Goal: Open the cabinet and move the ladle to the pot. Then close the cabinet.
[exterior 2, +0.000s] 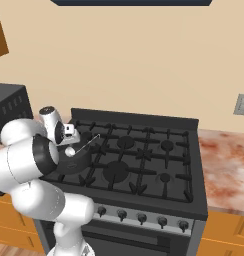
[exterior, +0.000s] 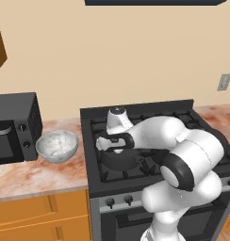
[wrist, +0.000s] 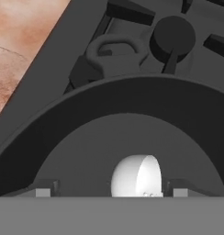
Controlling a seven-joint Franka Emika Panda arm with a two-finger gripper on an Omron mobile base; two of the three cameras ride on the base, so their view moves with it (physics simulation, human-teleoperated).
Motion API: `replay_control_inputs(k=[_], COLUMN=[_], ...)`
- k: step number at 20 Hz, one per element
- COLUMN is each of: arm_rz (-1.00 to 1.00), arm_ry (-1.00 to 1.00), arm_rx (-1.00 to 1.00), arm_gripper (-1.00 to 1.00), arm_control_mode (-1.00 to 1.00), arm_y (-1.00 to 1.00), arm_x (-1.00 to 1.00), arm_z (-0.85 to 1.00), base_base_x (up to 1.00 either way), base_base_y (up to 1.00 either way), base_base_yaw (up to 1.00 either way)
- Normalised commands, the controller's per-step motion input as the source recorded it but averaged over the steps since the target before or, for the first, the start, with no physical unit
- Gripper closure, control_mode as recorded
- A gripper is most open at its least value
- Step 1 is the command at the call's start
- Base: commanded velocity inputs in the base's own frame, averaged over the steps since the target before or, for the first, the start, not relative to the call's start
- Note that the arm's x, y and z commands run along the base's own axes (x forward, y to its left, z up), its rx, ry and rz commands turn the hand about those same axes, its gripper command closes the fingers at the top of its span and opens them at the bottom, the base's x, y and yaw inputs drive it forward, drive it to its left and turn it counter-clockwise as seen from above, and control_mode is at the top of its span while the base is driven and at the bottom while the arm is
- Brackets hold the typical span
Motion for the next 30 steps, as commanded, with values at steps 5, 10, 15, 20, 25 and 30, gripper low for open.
replay_control_inputs(k=[5, 10, 15, 20, 25, 30], arm_rz=[-0.01, -0.01, -0.01, 0.00, 0.00, 0.00], arm_ry=[0.00, 0.00, 0.00, -0.01, 0.00, 0.00], arm_rx=[0.00, 0.05, 0.06, 0.03, 0.02, 0.00], arm_gripper=[-1.00, -1.00, -1.00, -1.00, -1.00, -1.00], arm_control_mode=[-1.00, -1.00, -1.00, -1.00, -1.00, -1.00], arm_y=[0.00, 0.00, -0.15, -0.35, -0.40, -0.39], arm_x=[0.00, 0.00, -0.17, -0.43, -0.40, -0.43], arm_z=[0.13, 0.60, 0.45, 0.37, 0.67, 0.74], base_base_x=[0.00, 0.00, 0.00, 0.00, 0.00, 0.00], base_base_y=[0.00, 0.00, 0.00, 0.00, 0.00, 0.00], base_base_yaw=[0.00, 0.00, 0.00, 0.00, 0.00, 0.00])
